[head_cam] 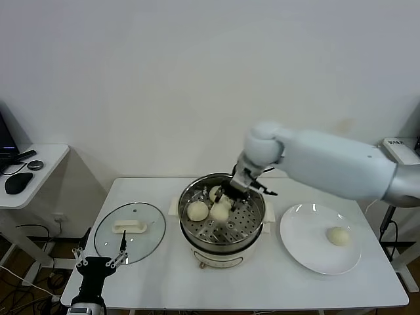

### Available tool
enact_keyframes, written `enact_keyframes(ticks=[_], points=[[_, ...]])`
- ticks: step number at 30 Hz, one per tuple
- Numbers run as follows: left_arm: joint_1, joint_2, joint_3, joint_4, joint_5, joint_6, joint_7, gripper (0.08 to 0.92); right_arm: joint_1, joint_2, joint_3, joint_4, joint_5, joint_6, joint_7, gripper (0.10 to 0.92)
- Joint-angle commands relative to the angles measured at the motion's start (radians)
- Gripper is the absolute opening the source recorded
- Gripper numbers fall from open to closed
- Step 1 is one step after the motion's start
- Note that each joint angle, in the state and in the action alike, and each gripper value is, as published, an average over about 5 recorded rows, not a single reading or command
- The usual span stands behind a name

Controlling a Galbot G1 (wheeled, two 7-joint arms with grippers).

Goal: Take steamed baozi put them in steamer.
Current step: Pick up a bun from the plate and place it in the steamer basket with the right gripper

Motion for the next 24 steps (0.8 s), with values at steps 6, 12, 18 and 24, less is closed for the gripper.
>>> enact_keyframes(ticks=[6,12,18,24], points=[[0.001,-0.002,-0.012,0.008,0.000,-0.006,-0.002,0.823,-0.060,0.095,-0.059,-0.010,-0.215,0.231,0.003,0.478],[0.000,-0.004,-0.012,0.011,0.001,-0.009,-0.003,0.823,-0.063,0.089,-0.056,-0.009,-0.220,0.245,0.006,0.491],[-0.001,-0.005,-0.010,0.012,0.002,-0.010,-0.003,0.823,-0.056,0.072,-0.056,0.006,-0.203,0.255,0.010,0.542],[-0.003,-0.002,-0.010,0.013,0.001,-0.010,-0.003,0.823,-0.032,0.013,0.002,0.028,-0.178,0.241,0.014,0.711]])
